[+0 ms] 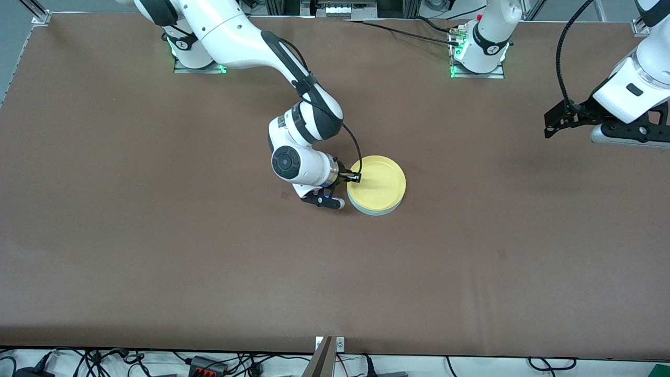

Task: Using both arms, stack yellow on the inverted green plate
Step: 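Open the right gripper to release the yellow plate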

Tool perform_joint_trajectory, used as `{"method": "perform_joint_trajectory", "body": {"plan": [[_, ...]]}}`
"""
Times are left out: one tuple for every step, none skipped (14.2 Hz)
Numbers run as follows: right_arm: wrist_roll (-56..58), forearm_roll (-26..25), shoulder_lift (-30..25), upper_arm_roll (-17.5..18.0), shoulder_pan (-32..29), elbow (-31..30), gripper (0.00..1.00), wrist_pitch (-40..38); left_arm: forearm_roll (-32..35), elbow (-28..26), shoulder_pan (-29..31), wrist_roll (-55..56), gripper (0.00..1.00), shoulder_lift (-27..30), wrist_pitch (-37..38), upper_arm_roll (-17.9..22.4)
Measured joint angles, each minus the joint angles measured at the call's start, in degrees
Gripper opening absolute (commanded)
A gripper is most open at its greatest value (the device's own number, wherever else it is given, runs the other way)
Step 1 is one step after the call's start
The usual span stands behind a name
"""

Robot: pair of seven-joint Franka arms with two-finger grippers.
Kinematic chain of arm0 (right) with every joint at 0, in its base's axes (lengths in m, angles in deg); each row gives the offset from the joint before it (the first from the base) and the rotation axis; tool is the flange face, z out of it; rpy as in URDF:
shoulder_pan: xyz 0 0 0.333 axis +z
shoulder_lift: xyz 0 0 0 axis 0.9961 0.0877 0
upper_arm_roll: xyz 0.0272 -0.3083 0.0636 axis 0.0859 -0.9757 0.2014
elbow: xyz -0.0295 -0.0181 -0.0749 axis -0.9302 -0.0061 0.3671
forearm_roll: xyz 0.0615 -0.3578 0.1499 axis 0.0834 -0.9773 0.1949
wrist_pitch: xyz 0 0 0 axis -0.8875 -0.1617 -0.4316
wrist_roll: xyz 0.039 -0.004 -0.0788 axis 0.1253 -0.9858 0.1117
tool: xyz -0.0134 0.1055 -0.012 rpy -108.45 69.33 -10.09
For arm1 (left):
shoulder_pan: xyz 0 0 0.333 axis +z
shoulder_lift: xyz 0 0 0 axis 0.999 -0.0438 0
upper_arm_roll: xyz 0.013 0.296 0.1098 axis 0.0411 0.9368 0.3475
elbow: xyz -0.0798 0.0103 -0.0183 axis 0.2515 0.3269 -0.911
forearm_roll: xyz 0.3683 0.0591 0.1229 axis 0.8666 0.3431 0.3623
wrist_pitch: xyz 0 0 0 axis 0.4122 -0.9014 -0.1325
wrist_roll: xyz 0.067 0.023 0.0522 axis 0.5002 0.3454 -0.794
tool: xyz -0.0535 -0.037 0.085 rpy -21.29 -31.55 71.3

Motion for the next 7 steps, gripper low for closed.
{"method": "perform_joint_trajectory", "body": {"plan": [[-0.2,-0.3,-0.8,-0.7,0.0,0.4,1.0,-0.2,0.0,0.0,0.0,0.0,1.0,0.0,0.0,0.0],[-0.2,-0.8,-1.8,-1.8,0.0,0.9,1.0,-1.5,0.0,0.0,0.0,0.0,1.0,0.0,0.0,0.0],[-0.2,-2.0,-3.4,-3.6,-0.1,1.2,1.0,-5.0,0.0,0.0,0.0,0.0,1.0,0.0,0.0,0.0],[-0.1,-3.6,-5.3,-5.9,-0.3,1.6,1.0,-9.8,0.0,0.0,0.0,0.0,1.0,0.0,0.0,0.0],[0.6,-5.4,-7.3,-8.1,-0.7,2.3,1.0,-14.4,0.0,0.0,0.0,0.0,1.0,0.0,0.0,0.0],[2.0,-7.6,-9.6,-10.1,-1.3,2.9,1.0,-18.4,0.0,0.1,-0.1,0.0,1.0,0.0,0.0,0.0],[3.2,-9.9,-11.7,-11.7,-1.7,3.0,1.0,-21.8,0.0,0.1,-0.1,0.0,1.0,0.0,0.0,0.0]]}}
